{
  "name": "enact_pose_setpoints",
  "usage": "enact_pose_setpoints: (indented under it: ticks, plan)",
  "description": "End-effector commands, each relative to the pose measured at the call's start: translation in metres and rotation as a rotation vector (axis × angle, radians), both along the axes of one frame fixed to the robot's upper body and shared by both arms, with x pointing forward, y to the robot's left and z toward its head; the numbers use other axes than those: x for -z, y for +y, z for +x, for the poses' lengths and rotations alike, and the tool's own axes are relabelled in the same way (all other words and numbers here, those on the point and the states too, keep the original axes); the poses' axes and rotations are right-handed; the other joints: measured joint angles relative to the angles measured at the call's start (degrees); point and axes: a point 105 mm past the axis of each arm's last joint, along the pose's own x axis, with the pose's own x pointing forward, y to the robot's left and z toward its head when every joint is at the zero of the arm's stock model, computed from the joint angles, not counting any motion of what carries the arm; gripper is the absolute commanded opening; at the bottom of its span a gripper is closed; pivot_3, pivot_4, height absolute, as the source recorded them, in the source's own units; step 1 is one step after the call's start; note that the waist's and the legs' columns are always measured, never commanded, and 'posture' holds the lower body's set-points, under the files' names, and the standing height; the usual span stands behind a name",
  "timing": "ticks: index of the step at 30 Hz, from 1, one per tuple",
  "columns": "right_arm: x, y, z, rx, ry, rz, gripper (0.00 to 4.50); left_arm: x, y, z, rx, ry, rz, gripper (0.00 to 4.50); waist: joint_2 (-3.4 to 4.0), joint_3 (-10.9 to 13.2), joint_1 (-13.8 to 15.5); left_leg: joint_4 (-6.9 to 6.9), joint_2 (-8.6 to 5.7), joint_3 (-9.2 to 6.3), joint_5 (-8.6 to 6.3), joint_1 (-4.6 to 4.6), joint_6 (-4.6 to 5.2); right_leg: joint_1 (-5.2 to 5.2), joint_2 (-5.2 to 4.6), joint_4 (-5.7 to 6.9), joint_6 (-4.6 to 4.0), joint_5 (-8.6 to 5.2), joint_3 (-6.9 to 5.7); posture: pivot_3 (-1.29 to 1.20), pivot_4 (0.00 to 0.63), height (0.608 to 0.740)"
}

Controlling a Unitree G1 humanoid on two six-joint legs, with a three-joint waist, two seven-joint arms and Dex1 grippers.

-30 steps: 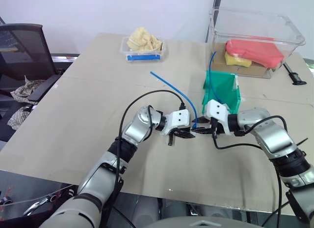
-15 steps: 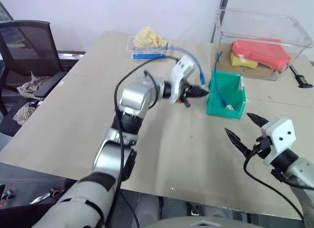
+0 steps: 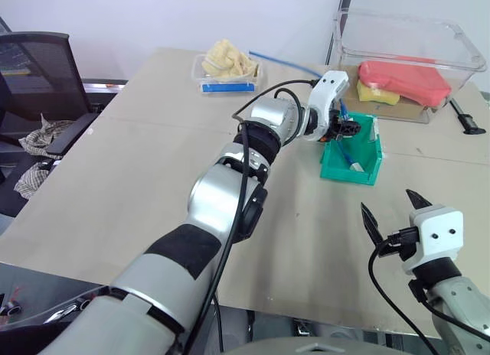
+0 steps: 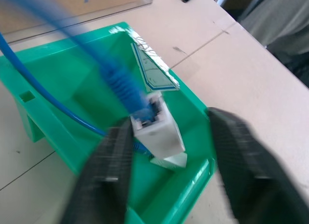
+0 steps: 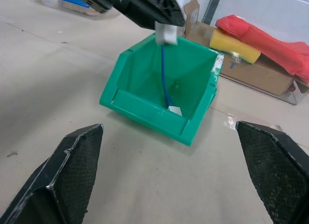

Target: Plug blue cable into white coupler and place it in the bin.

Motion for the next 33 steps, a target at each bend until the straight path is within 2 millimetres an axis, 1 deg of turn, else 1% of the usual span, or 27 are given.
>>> enact_pose_setpoints:
  ticks: [1, 3, 5, 6, 8, 9, 10, 11, 13, 14, 15, 18, 19, 22, 23, 25, 28, 30, 33]
  plan:
    - [-0.011, 0.0, -0.001, 0.004, -0.061, -0.006, 4.31, -0.028, -0.003, -0.003, 0.034, 0.0, -0.062, 4.22, 0.0, 0.0, 0.0, -0.02, 0.0, 0.0, 0.0, 0.0, 0.0, 0.0, -0.01, -0.01, 0.0, 0.0, 0.0, 0.0, 0.15, 0.74]
    - [-0.01, 0.0, 0.001, -0.001, -0.062, -0.005, 4.31, -0.035, 0.007, -0.005, 0.058, 0.042, -0.093, 4.22, 0.0, 0.0, -0.15, -0.03, -0.01, 0.01, 0.0, 0.0, 0.0, 0.0, -0.01, -0.02, 0.0, 0.0, 0.0, 0.0, 0.15, 0.74]
    - [-0.008, -0.003, 0.005, -0.018, -0.056, -0.009, 4.31, -0.046, 0.026, -0.002, 0.09, 0.017, -0.149, 4.22, 0.04, 0.02, -0.58, -0.05, -0.01, 0.05, 0.0, 0.07, 0.0, 0.0, 0.0, -0.01, 0.01, 0.0, -0.02, 0.0, 0.15, 0.74]
    - [-0.007, -0.005, 0.006, -0.024, -0.053, -0.015, 4.31, -0.05, 0.035, -0.001, 0.106, -0.019, -0.169, 4.22, 0.05, 0.03, -0.6, -0.1, 0.0, 0.07, 0.0, 0.11, -0.01, -0.01, 0.0, 0.01, 0.0, 0.01, -0.01, 0.0, 0.15, 0.74]
    - [-0.006, -0.009, 0.008, -0.031, -0.05, -0.024, 4.31, -0.054, 0.046, -0.003, 0.127, -0.074, -0.179, 4.22, 0.09, 0.02, -0.57, -0.15, 0.01, 0.05, 0.01, 0.17, -0.01, 0.01, -0.03, 0.05, -0.01, 0.01, 0.06, 0.0, 0.15, 0.74]
    - [-0.007, -0.011, 0.008, -0.041, -0.049, -0.03, 4.31, -0.06, 0.055, -0.005, 0.13, -0.174, -0.233, 4.22, 0.11, 0.01, -0.41, -0.15, 0.03, 0.04, 0.01, 0.14, -0.02, 0.0, -0.04, 0.09, -0.03, 0.02, 0.06, 0.0, 0.15, 0.74]
    - [-0.008, -0.016, 0.009, -0.061, -0.045, -0.034, 4.31, -0.059, 0.072, -0.014, 0.154, -0.229, -0.258, 4.22, 0.31, -0.1, -0.49, -0.16, 0.04, 0.02, 0.01, 0.15, -0.03, 0.0, -0.04, 0.1, -0.16, 0.1, 0.03, 0.0, 0.15, 0.74]
    - [-0.01, -0.02, 0.009, -0.08, -0.041, -0.036, 4.31, -0.056, 0.087, -0.025, 0.173, -0.277, -0.272, 4.22, 0.35, -0.05, -0.43, -0.17, 0.14, 0.11, 0.01, 0.21, -0.03, 0.02, -0.09, 0.1, -0.22, 0.13, 0.15, 0.0, 0.15, 0.74]
    - [-0.011, -0.029, 0.01, -0.114, -0.03, -0.046, 4.31, -0.047, 0.11, -0.045, 0.187, -0.404, -0.258, 4.22, 0.44, -0.04, -0.8, -0.16, 0.15, 0.13, 0.04, 0.22, -0.07, 0.0, -0.12, 0.19, -0.22, 0.14, 0.26, 0.0, 0.15, 0.74]
    - [-0.013, -0.034, 0.01, -0.138, -0.028, -0.038, 4.31, -0.045, 0.121, -0.054, 0.17, -0.443, -0.268, 4.22, 0.42, -0.02, -0.57, -0.16, 0.13, 0.1, 0.16, 0.26, -0.29, 0.0, -0.13, 0.25, -0.21, 0.14, 0.4, 0.0, 0.15, 0.74]
    - [-0.016, -0.04, 0.01, -0.151, -0.029, -0.027, 4.31, -0.04, 0.129, -0.061, 0.147, -0.461, -0.257, 4.22, 0.38, 0.01, -0.25, -0.14, 0.13, 0.06, 0.16, 0.22, -0.29, -0.01, -0.13, 0.28, -0.2, 0.13, 0.32, 0.0, 0.15, 0.74]
    - [-0.019, -0.055, 0.008, -0.202, -0.003, -0.051, 4.31, -0.02, 0.152, -0.08, 0.106, -0.475, -0.203, 4.22, 0.41, 0.0, 0.6, -0.08, 0.07, -0.04, 0.12, 0.17, -0.21, 0.02, -0.19, 0.26, -0.2, 0.13, 0.23, 0.0, 0.15, 0.74]
    - [-0.019, -0.061, 0.007, -0.215, 0.012, -0.062, 4.31, -0.012, 0.16, -0.088, 0.097, -0.47, -0.187, 4.22, 0.41, 0.0, 0.94, -0.08, 0.03, -0.03, 0.01, 0.21, -0.03, 0.09, -0.24, 0.25, -0.2, 0.13, 0.24, 0.0, 0.15, 0.74]
    - [-0.016, -0.076, 0.002, -0.259, 0.068, -0.097, 4.31, 0.014, 0.185, -0.112, 0.083, -0.437, -0.124, 4.22, 0.43, -0.02, 1.11, -0.04, 0.0, 0.02, 0.0, 0.4, -0.01, 0.27, -0.25, 0.2, -0.2, 0.13, 0.29, 0.0, 0.15, 0.74]
    - [-0.016, -0.081, 0.0, -0.265, 0.081, -0.103, 4.31, 0.019, 0.191, -0.119, 0.08, -0.429, -0.108, 4.22, 0.41, 0.0, 1.18, -0.06, 0.01, 0.04, 0.0, 0.55, 0.0, 0.42, -0.26, 0.2, -0.21, 0.12, 0.31, 0.0, 0.15, 0.74]
    - [-0.015, -0.088, -0.004, -0.279, 0.105, -0.121, 4.31, 0.031, 0.206, -0.13, 0.062, -0.408, -0.077, 4.22, 0.31, 0.07, 1.35, -0.12, 0.02, 0.03, -0.01, 0.8, 0.0, 0.61, -0.25, 0.2, -0.38, 0.0, 0.3, 0.0, 0.15, 0.74]
    - [-0.01, -0.098, -0.011, -0.288, 0.149, -0.151, 4.31, 0.051, 0.224, -0.146, 0.043, -0.351, -0.043, 4.22, 0.34, 0.06, 1.33, -0.14, 0.09, 0.06, 0.0, 0.96, 0.0, 0.68, -0.54, 0.22, -0.24, -0.12, 0.32, 0.0, 0.15, 0.74]
    - [-0.006, -0.102, -0.016, -0.302, 0.182, -0.164, 4.31, 0.059, 0.233, -0.15, 0.015, -0.323, -0.039, 4.22, 0.34, 0.05, 1.36, -0.15, 0.09, 0.1, 0.0, 1.05, 0.0, 0.71, -0.58, 0.22, -0.23, -0.12, 0.34, 0.0, 0.15, 0.74]
    - [0.001, -0.106, -0.02, -0.314, 0.219, -0.165, 4.31, 0.07, 0.238, -0.153, 0.004, -0.303, -0.027, 4.22, 0.33, 0.06, 1.45, -0.14, 0.04, 0.11, 0.0, 1.03, 0.0, 0.73, -0.69, 0.21, -0.22, -0.13, 0.32, 0.0, 0.15, 0.74]
